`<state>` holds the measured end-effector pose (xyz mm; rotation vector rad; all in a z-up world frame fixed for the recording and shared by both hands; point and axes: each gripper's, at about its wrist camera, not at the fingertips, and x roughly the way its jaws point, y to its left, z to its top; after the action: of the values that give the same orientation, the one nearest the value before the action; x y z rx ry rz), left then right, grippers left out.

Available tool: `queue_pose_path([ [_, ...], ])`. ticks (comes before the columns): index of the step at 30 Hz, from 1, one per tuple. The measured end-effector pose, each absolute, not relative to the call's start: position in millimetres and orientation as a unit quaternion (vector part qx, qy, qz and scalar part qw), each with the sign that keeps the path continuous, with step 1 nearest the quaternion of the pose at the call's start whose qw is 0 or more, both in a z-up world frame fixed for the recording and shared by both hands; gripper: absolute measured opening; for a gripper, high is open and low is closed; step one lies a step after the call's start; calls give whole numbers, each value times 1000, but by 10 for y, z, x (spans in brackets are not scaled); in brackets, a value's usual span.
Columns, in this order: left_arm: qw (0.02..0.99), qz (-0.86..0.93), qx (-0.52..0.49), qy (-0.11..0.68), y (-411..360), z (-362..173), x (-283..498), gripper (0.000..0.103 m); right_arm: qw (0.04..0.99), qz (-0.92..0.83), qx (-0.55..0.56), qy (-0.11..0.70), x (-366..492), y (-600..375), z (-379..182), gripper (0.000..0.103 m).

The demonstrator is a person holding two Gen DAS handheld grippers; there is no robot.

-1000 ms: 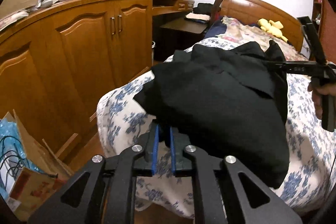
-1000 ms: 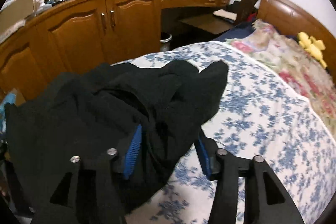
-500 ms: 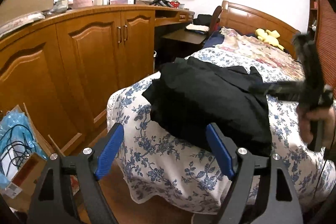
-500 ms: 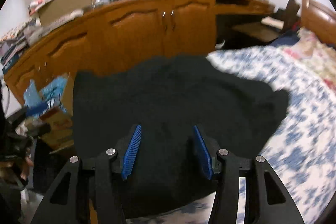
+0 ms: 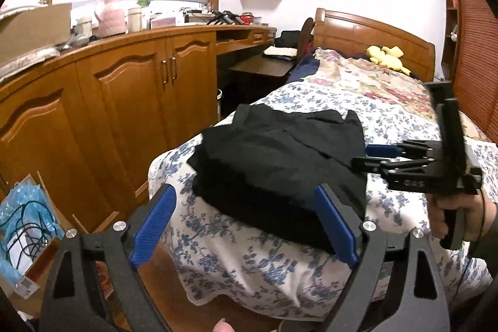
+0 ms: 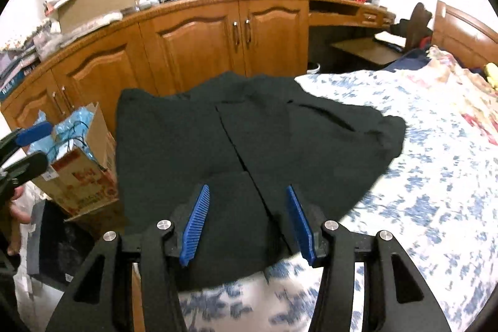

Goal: Fold large clothes

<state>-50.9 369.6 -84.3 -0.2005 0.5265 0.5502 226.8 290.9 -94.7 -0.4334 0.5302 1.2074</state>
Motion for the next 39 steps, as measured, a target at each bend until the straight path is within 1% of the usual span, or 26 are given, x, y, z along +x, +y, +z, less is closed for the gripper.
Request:
queue_pose_path([
  [6,932,246,-98,249,3431,-715,-334,90,782,551,-181,226,2241,2312,-764,53],
  [13,946,203,-89,235,2960,-637,-7,90,803,527,-164,223,2292,1730,-664,54],
  [17,952,182,-81,233,2688,-625,206,90,816,507,-157,228,2317,1336,-680,60],
  [19,954,167,-83,234,2538,-630,323,90,823,497,-149,230,2322,1113,-712,67],
  [22,957,138,-85,241,2299,-653,467,90,835,479,-139,233,2289,774,-725,71],
  [25,957,114,-77,254,2016,-695,604,90,857,440,-139,229,2208,438,-763,73],
  [36,959,34,-49,277,1023,-830,841,90,899,361,-81,236,1891,-562,-803,74],
  [39,956,20,-45,288,794,-878,883,90,907,343,-63,238,1794,-860,-805,77],
])
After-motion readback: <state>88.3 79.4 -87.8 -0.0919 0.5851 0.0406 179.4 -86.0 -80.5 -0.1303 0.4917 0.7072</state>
